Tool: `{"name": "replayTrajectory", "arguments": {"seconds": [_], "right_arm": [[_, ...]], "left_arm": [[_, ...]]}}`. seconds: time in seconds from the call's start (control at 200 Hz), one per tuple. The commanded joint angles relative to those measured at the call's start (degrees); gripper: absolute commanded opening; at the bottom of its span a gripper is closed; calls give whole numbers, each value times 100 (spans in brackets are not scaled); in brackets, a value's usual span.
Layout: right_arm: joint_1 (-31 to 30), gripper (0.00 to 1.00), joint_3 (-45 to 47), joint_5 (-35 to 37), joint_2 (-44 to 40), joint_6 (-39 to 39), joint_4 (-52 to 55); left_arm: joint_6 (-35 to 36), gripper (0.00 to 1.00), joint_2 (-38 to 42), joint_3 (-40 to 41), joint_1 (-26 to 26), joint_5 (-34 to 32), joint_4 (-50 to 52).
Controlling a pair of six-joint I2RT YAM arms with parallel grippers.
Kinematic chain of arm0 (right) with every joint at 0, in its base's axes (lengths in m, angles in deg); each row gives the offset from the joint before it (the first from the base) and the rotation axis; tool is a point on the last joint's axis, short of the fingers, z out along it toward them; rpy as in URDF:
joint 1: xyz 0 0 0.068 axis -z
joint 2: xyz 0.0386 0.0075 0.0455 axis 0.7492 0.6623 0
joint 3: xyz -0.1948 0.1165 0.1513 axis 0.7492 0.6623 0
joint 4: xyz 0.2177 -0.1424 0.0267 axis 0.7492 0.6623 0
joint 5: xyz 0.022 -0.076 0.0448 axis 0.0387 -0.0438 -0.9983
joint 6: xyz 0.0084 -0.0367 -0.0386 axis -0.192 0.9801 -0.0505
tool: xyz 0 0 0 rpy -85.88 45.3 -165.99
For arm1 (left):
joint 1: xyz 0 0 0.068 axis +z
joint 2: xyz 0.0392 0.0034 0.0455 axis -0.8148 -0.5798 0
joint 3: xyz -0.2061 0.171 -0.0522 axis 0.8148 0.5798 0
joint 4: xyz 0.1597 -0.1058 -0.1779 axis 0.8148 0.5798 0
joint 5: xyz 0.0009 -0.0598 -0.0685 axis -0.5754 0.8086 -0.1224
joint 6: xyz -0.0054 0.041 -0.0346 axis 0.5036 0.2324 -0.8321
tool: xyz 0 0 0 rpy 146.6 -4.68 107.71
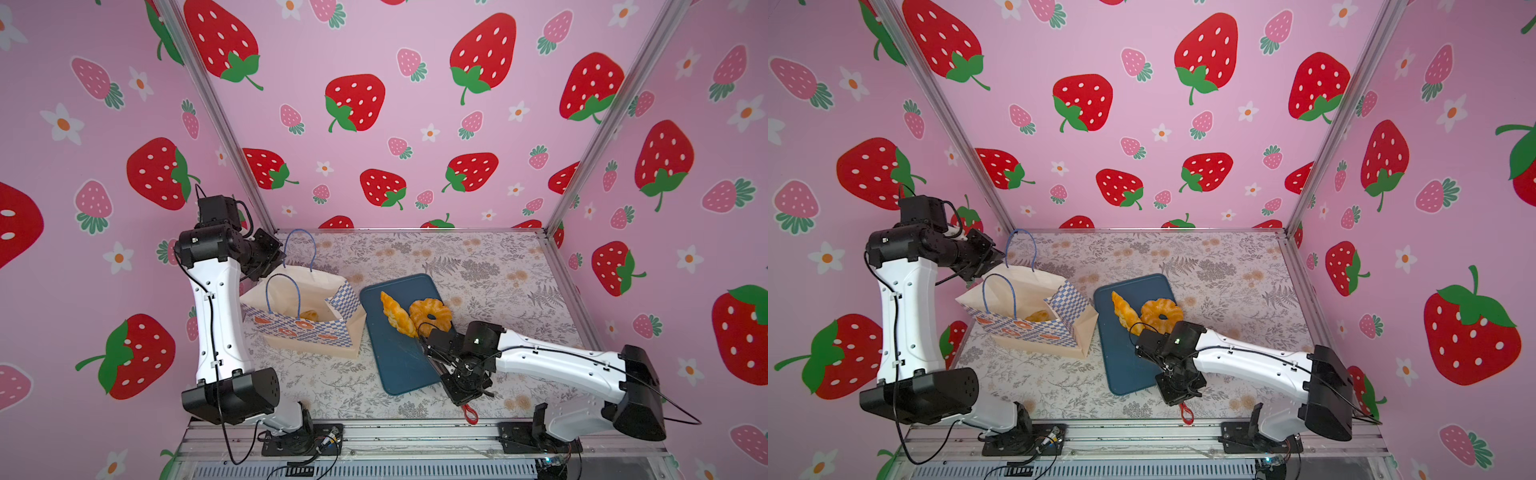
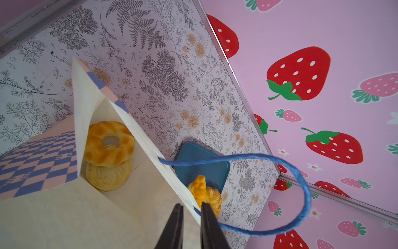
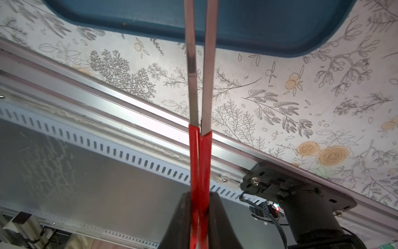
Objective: Pack bread into a paper bag
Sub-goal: Pick up the fake bread from the plate.
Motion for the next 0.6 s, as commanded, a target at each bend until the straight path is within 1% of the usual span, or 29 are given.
{"name": "replayTrajectory", "arguments": {"seconds": [0.0, 0.15, 0.335, 0.43, 0.595], "right_arm": [[-34, 0, -353, -157, -90, -76, 462], [-36, 0, -484, -64, 19, 30, 557], [-35, 0, -76, 255, 310, 67, 12], [-36, 0, 171, 183, 442, 38, -266], [-36, 0, 343, 169, 356, -85, -555]], "left_arm": [[26, 21, -68, -89, -67, 60, -75], [7, 21, -99, -70, -142, 67, -115], [-8, 21, -107, -32, -175, 69, -157], [16, 21, -104, -74, -179, 58, -113], [35, 21, -110, -129, -179, -4, -65]]}}
